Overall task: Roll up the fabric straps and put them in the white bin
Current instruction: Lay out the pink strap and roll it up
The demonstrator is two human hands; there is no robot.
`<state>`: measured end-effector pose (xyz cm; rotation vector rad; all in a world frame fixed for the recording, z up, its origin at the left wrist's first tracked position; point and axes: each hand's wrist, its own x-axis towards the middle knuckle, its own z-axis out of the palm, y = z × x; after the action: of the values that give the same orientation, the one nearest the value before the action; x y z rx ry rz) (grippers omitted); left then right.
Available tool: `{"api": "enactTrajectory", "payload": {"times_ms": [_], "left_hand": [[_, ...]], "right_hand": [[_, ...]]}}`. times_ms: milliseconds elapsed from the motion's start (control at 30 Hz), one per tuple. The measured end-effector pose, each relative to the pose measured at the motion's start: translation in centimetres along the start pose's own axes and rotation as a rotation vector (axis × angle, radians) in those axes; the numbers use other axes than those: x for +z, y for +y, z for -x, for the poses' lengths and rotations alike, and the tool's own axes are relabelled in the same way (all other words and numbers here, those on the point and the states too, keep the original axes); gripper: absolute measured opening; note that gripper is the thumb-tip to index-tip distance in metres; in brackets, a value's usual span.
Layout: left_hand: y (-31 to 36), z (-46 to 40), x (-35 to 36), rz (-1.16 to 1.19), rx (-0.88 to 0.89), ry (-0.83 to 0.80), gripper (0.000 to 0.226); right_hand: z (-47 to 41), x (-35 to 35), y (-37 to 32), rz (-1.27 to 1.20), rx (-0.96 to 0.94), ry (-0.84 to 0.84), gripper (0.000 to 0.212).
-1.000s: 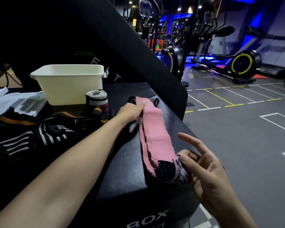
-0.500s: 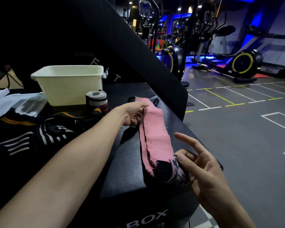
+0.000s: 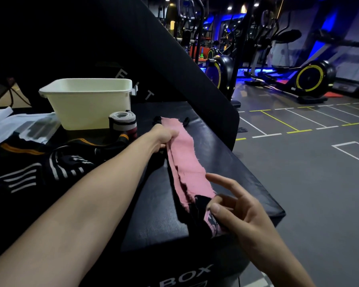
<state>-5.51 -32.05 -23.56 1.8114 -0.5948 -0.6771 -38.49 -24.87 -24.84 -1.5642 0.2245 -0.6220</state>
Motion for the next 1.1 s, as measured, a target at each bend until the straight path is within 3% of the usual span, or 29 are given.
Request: {"api": "enactTrajectory", "payload": {"times_ms": [200, 367, 567, 667, 767, 900, 1100], "left_hand": [[0.5, -1.3, -0.2, -0.194, 0.102, 0.154, 0.022], [1.4, -1.8, -0.1, -0.310, 0.140, 0.228, 0.031], [1.7, 0.5, -0.4, -0.687, 0.154, 0.134, 0.035], [3.4, 3.7, -1.8, -0.749, 0.232, 0.128, 0.039], [3.3, 7.8, -3.3, -0.763, 0.358, 0.115, 0.029], [0.7, 11.7, -3.0, -0.830, 0.197, -0.067, 0.052], [-1.2, 12.2, -0.4, -0.792, 0.097, 0.088, 0.064]], "right_hand": [[-0.3, 0.2, 0.4, 0.119, -0.029, -0.011, 0.050], [-1.1, 0.7, 1.1, 0.385, -0.097, 0.051, 0.051], [-1.3, 0.8, 1.1, 0.485, -0.121, 0.056, 0.053], [-1.2, 0.7, 1.3, 0.493, -0.117, 0.053, 0.053], [-0.8, 0.9, 1.1, 0.487, -0.112, 0.045, 0.055], [-0.5, 1.1, 1.0, 0.490, -0.114, 0.043, 0.052], [0.1, 1.7, 0.8, 0.493, -0.099, 0.038, 0.048]]}}
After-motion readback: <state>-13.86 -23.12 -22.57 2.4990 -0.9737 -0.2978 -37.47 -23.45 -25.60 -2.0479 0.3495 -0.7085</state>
